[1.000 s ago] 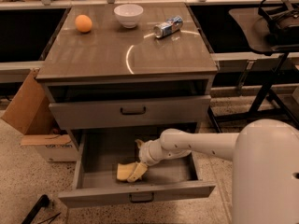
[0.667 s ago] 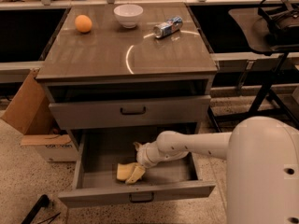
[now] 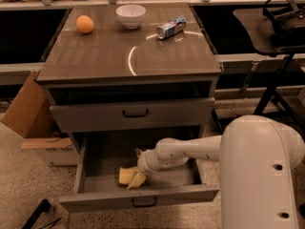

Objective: Pick sponge from middle drawer and place on counter

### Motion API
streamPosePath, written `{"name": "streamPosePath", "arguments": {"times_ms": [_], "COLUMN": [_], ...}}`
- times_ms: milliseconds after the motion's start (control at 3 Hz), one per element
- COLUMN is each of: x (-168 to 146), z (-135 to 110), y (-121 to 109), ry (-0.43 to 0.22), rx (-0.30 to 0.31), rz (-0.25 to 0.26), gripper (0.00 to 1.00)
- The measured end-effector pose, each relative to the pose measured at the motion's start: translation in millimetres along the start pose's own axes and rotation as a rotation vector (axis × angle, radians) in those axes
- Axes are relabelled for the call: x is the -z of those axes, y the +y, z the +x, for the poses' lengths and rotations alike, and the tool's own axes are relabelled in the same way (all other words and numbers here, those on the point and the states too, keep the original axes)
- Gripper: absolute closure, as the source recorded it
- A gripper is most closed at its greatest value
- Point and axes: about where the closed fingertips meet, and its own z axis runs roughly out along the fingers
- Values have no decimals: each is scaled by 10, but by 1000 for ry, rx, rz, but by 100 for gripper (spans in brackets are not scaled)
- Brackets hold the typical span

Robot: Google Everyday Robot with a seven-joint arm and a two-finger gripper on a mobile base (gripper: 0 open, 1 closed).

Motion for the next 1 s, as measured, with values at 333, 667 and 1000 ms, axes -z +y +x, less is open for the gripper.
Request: {"name": "streamPosePath", "arguments": {"times_ms": [333,667,1000], "x": [-85,-106,-110], "z": [48,74,79], "y": [-16,-28,-23], "ry": [7,8,9], "rx": [-10,-15,-14], "rz": [5,14,19], "gripper": [18,42,65]}}
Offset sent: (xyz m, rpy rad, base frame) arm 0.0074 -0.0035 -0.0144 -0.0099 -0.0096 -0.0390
